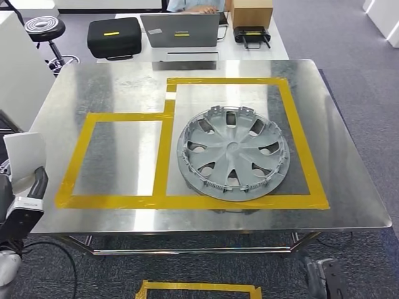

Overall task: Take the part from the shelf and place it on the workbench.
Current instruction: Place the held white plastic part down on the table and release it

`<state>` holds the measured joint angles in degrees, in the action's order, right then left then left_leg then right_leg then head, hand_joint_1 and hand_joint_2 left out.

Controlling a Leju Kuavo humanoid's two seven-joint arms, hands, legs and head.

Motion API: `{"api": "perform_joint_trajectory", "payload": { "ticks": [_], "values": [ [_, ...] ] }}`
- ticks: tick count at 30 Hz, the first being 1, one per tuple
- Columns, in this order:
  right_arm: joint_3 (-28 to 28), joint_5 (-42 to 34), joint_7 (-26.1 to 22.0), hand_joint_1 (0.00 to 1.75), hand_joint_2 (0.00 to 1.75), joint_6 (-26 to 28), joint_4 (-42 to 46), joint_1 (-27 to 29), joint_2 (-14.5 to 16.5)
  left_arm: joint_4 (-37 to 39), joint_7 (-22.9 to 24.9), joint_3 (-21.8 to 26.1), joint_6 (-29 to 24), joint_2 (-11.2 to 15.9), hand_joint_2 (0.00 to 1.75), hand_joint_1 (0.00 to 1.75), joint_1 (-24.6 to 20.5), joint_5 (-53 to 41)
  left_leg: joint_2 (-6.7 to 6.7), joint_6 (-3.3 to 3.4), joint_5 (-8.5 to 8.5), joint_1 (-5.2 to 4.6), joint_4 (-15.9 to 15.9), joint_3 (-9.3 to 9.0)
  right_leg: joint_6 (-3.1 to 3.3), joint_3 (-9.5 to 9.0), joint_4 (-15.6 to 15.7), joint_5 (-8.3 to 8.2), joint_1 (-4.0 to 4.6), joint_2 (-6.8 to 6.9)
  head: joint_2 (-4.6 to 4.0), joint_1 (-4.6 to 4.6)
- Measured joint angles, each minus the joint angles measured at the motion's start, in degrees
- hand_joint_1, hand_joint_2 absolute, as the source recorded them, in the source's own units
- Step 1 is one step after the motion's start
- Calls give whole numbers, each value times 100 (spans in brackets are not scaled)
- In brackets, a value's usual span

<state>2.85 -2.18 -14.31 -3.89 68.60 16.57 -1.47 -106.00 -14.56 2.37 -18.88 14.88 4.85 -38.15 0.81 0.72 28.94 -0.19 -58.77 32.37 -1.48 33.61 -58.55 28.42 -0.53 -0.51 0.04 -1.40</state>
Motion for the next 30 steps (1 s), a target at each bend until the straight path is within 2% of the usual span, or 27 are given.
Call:
{"api": "perform_joint_trajectory", "payload": {
  "ticks": [6, 11, 24, 30],
  "values": [
    [798, 318, -88, 0, 0, -394, -9, -149, 300, -1, 50, 30, 27, -7, 175, 175, -9, -14, -6, 2, -4, -2, -1, -1, -1, -5, 0, -5, -4, 4, 0, -2],
    [1178, 465, -136, 0, 0, -566, -45, -284, 446, -1, 66, 47, 75, -6, 175, 175, -16, -16, -6, 2, -4, -2, -1, -1, -1, -3, 0, -5, -3, 5, 0, -2],
    [1416, 501, -152, 0, 0, -587, -88, -358, 552, -1, 66, 84, 99, -5, 175, 175, -20, -16, -6, 2, -4, -1, -1, 0, 0, -3, 0, -5, -3, 5, 0, -1],
    [1468, 718, -200, 0, 0, -654, -467, -571, 545, 125, 86, 77, 472, 127, 175, 175, -200, -108, -6, 1, -5, -1, -1, -1, 0, -1, 0, -5, -3, 5, 0, -1]
  ]
}}
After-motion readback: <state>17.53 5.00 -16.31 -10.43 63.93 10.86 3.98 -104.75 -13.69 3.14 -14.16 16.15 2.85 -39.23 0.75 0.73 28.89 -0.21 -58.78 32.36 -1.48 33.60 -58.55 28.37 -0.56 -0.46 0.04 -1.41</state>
